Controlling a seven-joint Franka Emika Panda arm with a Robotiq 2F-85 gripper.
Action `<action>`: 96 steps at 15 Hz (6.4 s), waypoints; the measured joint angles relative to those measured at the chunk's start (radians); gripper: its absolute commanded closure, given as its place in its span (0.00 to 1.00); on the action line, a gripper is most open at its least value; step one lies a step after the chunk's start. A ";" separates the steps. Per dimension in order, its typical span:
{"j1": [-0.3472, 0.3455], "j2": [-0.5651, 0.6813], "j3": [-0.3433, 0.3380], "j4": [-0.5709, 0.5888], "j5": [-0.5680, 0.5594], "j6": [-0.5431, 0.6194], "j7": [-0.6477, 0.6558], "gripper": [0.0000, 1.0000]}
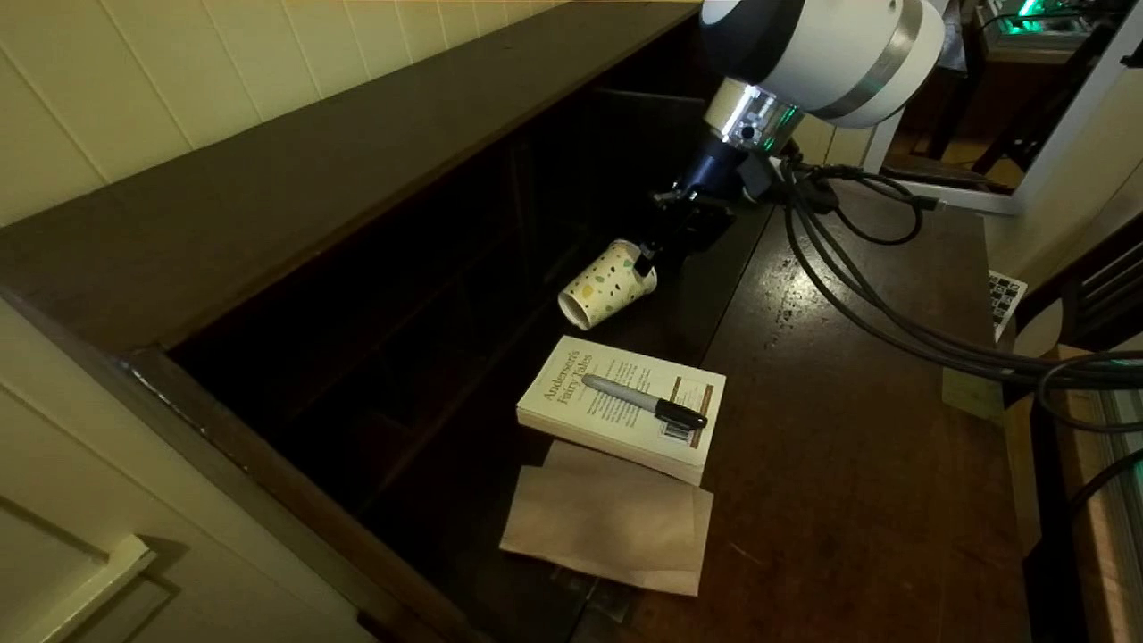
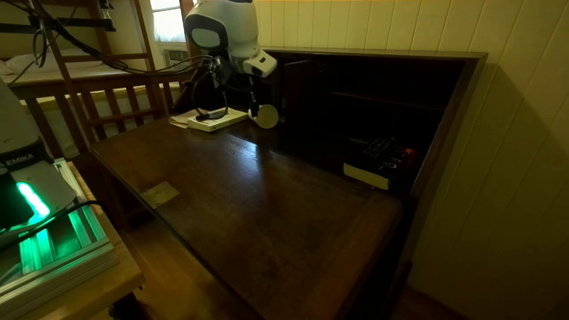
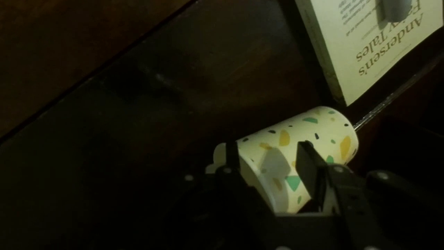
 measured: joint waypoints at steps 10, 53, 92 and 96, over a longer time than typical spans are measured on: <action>0.000 -0.008 0.033 0.004 0.092 0.103 -0.109 0.00; 0.127 -0.233 0.040 -0.194 -0.643 0.146 -0.014 0.99; 0.083 -0.270 0.046 -0.271 -1.669 0.112 1.332 0.00; 0.081 -0.279 0.037 -0.259 -1.644 0.112 1.332 0.00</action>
